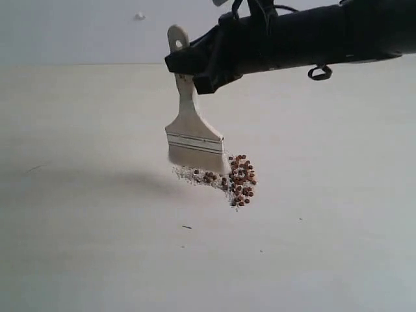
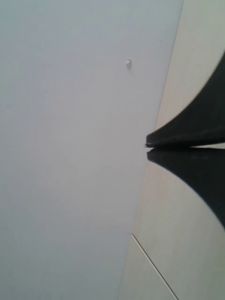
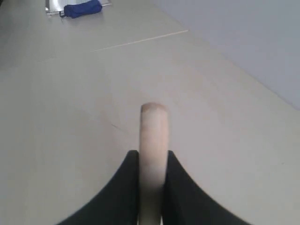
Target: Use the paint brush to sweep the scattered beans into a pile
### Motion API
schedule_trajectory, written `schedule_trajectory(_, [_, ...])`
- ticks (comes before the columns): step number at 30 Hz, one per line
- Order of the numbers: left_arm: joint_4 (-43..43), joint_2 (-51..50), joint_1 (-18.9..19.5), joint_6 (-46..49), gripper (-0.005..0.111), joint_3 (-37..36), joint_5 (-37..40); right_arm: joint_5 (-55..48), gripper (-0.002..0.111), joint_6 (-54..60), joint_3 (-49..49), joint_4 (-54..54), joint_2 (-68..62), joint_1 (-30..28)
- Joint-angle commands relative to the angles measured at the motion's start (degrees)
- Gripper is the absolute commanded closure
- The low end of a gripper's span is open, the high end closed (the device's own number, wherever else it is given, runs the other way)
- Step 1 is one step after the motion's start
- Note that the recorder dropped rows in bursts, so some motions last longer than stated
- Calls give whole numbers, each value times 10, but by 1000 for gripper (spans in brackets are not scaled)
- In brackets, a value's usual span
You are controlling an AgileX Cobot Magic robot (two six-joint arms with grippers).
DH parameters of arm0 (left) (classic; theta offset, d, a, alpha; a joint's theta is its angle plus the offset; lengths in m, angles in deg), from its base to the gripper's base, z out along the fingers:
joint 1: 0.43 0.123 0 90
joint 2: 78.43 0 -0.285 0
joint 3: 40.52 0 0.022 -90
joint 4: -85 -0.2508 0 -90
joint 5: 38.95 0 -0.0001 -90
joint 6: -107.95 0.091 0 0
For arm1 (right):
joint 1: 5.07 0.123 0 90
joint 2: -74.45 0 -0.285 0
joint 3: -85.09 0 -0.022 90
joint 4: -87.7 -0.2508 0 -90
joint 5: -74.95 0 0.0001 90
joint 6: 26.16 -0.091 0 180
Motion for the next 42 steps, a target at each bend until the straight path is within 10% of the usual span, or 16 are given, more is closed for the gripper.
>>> schedule_trajectory(1, [-2, 4, 0, -2, 107, -2, -1, 113, 108, -123, 4, 68, 75, 1])
schedule_trajectory(11, [-2, 4, 0, -2, 107, -2, -3, 476, 108, -584, -53, 403, 221, 96])
schedule_trajectory(22, [-2, 4, 0, -2, 107, -2, -4, 613, 108, -467, -108, 275, 233, 125])
schedule_trajectory(26, [-2, 4, 0, -2, 107, -2, -4, 790, 108, -223, -113, 22, 233, 125])
schedule_trajectory(31, [-2, 4, 0, -2, 107, -2, -4, 1096, 108, -79, -121, -49, 227, 125])
schedule_trajectory(42, [-2, 4, 0, -2, 107, -2, -6, 1022, 108, -381, -291, -49, 230, 201])
